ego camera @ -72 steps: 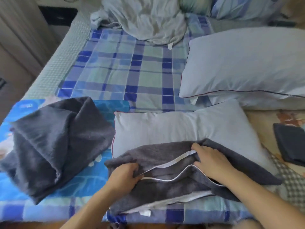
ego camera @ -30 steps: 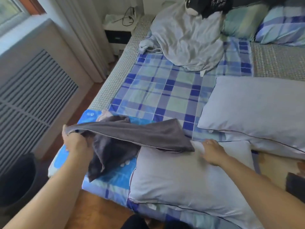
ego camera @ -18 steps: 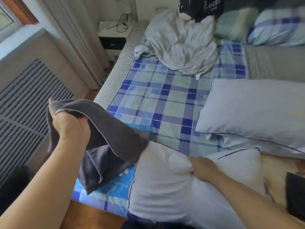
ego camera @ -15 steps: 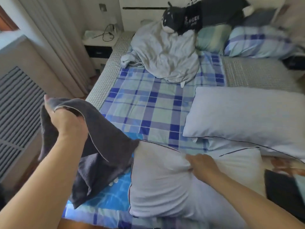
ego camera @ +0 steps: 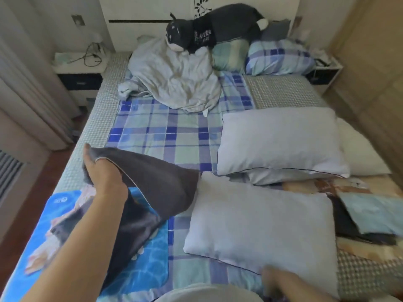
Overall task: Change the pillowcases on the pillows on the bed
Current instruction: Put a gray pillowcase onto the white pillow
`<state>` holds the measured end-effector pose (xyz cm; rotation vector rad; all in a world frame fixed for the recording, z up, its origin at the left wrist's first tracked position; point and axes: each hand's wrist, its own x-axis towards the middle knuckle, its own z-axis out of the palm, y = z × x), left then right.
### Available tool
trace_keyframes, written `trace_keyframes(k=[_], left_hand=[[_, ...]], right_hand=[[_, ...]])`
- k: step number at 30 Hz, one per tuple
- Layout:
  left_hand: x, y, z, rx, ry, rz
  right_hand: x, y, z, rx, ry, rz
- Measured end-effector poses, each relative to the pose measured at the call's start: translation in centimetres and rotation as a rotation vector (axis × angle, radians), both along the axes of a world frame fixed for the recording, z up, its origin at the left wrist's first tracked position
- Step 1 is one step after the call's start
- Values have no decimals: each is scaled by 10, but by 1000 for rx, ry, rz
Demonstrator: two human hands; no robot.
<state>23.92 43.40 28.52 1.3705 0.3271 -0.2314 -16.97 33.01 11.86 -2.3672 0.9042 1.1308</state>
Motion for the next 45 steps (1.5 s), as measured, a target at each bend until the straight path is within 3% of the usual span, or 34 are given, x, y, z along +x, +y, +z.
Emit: trace_keyframes(k=[1, 2, 6, 9, 11, 15, 17, 20, 23, 26, 30, 32, 33, 35, 37, 38, 40, 41, 43, 45], left_hand=[[-6, -2, 1, 29, -15, -54], [-15, 0, 9, 157, -89, -124], [-22, 6, 41, 360, -339, -252], [-25, 1, 99, 511, -578, -325], [-30, -1, 145, 669, -797, -386], [-50, -6, 219, 797, -1072, -566], [-62, -2, 235, 863, -1139, -642], [-69, 12, 230, 968, -1149, -681], [-63, 19, 202, 1059, -1038, -543], [-57, 19, 181, 818, -754, -474], [-51, 19, 198, 304, -395, -628], [-50, 20, 213, 219, -338, -710], [-49, 22, 217, 286, -355, -778], [-55, 25, 223, 706, -483, -1011], [-68, 20, 218, 1141, -589, -1255], [-73, 14, 212, 1269, -642, -1310], [-77, 4, 204, 1251, -781, -1251], [-72, 2, 201, 1116, -752, -1186], [-54, 6, 199, 735, -550, -1115], [-32, 13, 194, 441, -359, -1201]], right_hand=[[9, 4, 3, 75, 71, 90], [16, 4, 8, 123, 64, 42], [94, -31, 71, 59, -180, -109], [168, -29, 174, 99, -681, -161], [209, -16, 250, 234, -1023, -174], [246, 10, 348, 416, -1393, -141], [247, 12, 361, 299, -1449, -157], [240, -4, 368, -146, -1528, -215], [236, -27, 377, -204, -1577, -354], [234, -39, 378, -85, -1573, -376], [222, -46, 372, 3, -1356, -72], [213, -51, 363, -67, -1123, 118], [210, -57, 359, -218, -999, 205], [213, -75, 355, -560, -881, 227], [218, -92, 362, -696, -953, 79], [222, -97, 366, -690, -1032, 10], [228, -98, 371, -562, -1163, -71], [229, -97, 370, -409, -1204, -106], [227, -93, 364, -42, -1168, -150], [221, -97, 353, 190, -997, -86]])
